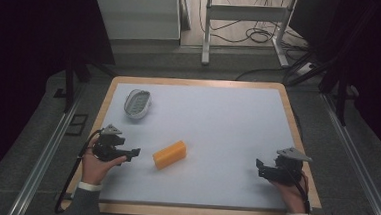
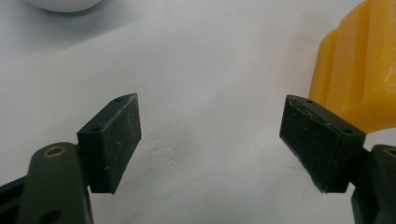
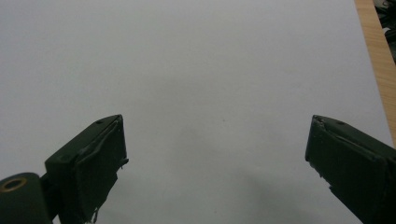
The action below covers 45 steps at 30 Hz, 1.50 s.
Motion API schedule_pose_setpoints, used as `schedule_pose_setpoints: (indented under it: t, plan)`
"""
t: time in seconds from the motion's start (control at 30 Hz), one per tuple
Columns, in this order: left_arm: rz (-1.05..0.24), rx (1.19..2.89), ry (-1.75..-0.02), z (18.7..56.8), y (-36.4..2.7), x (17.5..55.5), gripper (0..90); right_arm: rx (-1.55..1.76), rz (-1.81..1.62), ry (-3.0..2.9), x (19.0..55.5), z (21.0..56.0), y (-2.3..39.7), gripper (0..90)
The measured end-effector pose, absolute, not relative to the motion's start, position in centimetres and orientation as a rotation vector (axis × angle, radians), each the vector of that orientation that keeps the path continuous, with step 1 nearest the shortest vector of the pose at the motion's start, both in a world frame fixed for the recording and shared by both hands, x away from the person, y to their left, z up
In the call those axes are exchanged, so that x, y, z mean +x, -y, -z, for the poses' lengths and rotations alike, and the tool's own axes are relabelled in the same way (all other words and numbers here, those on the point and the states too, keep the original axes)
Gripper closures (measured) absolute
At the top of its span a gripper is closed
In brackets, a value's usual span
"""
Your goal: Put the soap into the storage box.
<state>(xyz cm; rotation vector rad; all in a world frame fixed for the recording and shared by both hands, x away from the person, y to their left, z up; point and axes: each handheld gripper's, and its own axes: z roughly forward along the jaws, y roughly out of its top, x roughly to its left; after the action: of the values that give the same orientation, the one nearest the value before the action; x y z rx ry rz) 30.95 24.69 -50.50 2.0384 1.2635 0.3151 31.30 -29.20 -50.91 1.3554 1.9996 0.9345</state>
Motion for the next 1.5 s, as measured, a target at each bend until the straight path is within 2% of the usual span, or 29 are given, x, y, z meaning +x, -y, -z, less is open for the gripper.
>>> schedule_pose_setpoints:
  t: [0.77, 1.1, 1.5]
  plan:
    - [-0.327, 2.033, -1.240, 49.7, -24.6, 30.1, 20.6, 1.339, -0.926, -1.916, 30.8, 50.5, 29.9, 8.7]
    - [-0.262, 1.995, -1.260, 49.1, -24.4, 29.9, 20.5, 1.329, -0.968, -1.936, 31.0, 51.1, 29.8, 8.7]
    - [-0.294, 2.036, -1.184, 46.3, -23.4, 29.5, 20.7, 1.346, -0.987, -1.904, 30.9, 50.7, 30.0, 8.7]
